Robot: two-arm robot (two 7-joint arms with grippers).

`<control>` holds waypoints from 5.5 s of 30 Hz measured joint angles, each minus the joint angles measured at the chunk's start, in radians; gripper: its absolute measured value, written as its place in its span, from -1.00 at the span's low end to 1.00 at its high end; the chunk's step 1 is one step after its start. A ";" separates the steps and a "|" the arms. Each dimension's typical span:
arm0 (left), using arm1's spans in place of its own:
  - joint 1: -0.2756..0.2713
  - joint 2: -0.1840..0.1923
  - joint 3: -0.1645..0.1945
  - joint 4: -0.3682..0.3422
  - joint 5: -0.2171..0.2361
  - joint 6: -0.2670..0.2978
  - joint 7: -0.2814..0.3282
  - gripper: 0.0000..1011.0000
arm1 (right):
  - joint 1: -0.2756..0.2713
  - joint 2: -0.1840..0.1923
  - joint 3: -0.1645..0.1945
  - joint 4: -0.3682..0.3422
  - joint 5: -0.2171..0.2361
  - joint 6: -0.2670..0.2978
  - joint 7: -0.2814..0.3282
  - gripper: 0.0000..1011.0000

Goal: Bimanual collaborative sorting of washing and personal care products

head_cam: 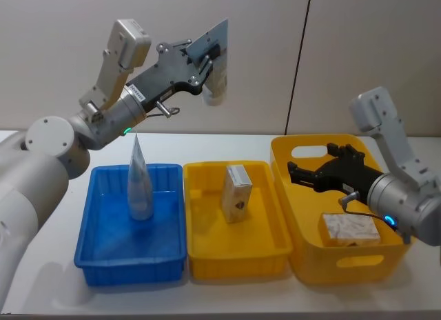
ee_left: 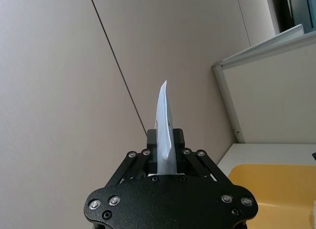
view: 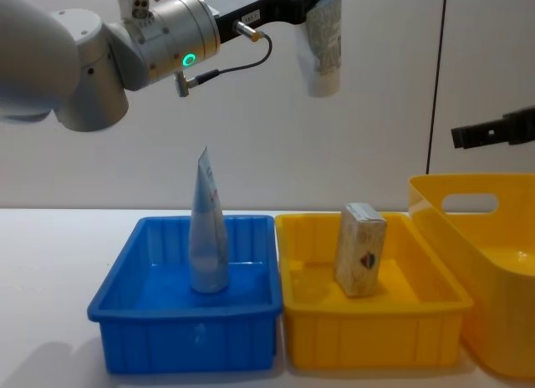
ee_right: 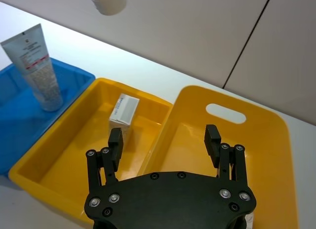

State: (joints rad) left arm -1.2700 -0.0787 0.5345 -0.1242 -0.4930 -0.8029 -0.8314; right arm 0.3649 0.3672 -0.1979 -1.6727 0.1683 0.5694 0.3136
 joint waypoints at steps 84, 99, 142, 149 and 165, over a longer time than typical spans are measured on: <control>-0.017 -0.008 0.004 0.032 -0.008 -0.016 -0.009 -0.68 | 0.303 -0.170 -0.197 0.511 -0.271 -0.524 -0.071 0.98; -0.017 -0.008 0.004 0.032 -0.008 -0.016 -0.009 -0.68 | 0.364 -0.227 -0.221 0.626 -0.330 -0.606 -0.125 0.98; -0.017 -0.008 0.004 0.032 -0.008 -0.016 -0.009 -0.68 | 0.537 -0.354 -0.224 0.933 -0.396 -0.750 -0.182 0.98; -0.017 -0.008 0.004 0.032 -0.008 -0.016 -0.009 -0.68 | 0.548 -0.364 -0.219 0.950 -0.399 -0.756 -0.187 0.85; -0.017 -0.008 0.004 0.032 -0.008 -0.016 -0.009 -0.68 | 0.558 -0.374 -0.214 0.967 -0.400 -0.761 -0.193 0.22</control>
State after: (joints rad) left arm -1.2866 -0.0871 0.5382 -0.0926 -0.5007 -0.8184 -0.8401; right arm 0.9227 -0.0066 -0.4118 -0.7061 -0.2322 -0.1914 0.1203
